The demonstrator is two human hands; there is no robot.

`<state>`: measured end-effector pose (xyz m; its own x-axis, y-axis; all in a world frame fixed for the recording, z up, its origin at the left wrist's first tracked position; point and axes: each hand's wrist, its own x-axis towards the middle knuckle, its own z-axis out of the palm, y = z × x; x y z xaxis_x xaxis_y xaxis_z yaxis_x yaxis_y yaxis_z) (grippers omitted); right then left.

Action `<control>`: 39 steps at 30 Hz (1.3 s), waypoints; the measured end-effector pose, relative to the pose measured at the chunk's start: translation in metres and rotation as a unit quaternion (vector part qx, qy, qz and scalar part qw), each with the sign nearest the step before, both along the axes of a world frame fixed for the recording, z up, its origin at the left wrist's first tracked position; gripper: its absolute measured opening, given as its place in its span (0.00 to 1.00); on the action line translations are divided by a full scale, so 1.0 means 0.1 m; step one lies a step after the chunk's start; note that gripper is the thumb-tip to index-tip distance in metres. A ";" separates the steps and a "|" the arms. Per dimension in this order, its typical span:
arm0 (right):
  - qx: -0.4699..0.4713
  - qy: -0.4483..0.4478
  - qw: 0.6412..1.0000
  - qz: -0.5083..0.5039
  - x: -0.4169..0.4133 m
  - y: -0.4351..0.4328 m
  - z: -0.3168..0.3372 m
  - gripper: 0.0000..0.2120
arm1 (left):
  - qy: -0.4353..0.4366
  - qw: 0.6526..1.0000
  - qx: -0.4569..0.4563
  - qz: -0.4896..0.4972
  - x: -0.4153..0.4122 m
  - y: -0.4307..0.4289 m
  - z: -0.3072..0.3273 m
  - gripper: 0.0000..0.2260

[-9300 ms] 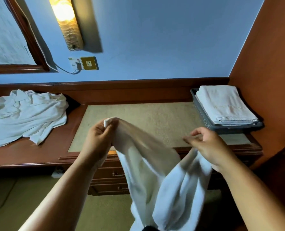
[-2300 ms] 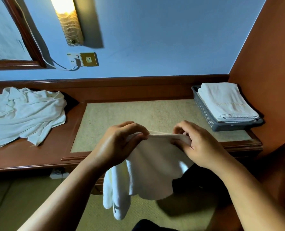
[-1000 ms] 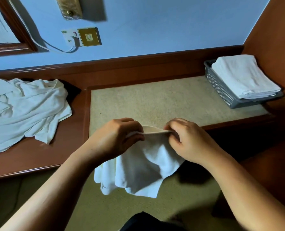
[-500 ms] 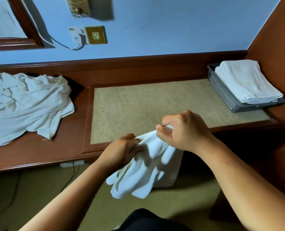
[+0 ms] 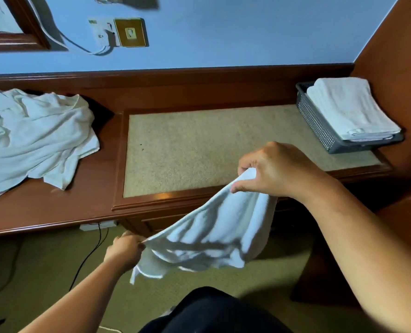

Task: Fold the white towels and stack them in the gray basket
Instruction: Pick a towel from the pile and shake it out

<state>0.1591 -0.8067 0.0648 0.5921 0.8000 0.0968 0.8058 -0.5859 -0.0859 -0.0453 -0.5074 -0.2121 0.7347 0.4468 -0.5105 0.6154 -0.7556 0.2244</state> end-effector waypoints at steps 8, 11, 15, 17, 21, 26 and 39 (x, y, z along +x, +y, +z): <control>-0.073 0.077 0.992 0.066 -0.27 0.17 -0.12 0.15 | -0.397 0.839 -0.372 0.020 0.58 -1.15 1.25 0.05; -0.058 0.072 0.994 0.060 -0.29 0.15 -0.11 0.14 | -0.440 0.795 -0.417 -0.009 0.54 -1.33 1.45 0.09; -0.044 0.100 0.993 0.045 -0.28 0.07 -0.02 0.12 | -0.434 0.810 -0.391 -0.048 0.47 -1.33 1.36 0.04; -0.045 0.115 0.992 0.037 -0.28 0.04 0.02 0.11 | -0.431 0.823 -0.362 -0.072 0.44 -1.32 1.29 0.05; -0.034 0.129 0.991 0.031 -0.30 0.00 0.07 0.10 | -0.426 0.839 -0.321 -0.109 0.38 -1.35 1.25 0.12; -0.018 0.124 0.992 0.031 -0.28 -0.01 0.09 0.09 | -0.456 0.826 -0.308 -0.120 0.37 -1.39 1.31 0.11; 0.027 0.124 0.991 0.045 -0.27 0.01 0.02 0.08 | -0.478 0.850 -0.192 -0.112 0.22 -1.40 1.08 0.05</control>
<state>0.1317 -0.8060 0.0666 0.5299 0.8481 0.0005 0.8044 -0.5024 -0.3172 -0.0234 -0.6474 -0.1042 0.9402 0.1765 0.2913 -0.1369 -0.5872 0.7977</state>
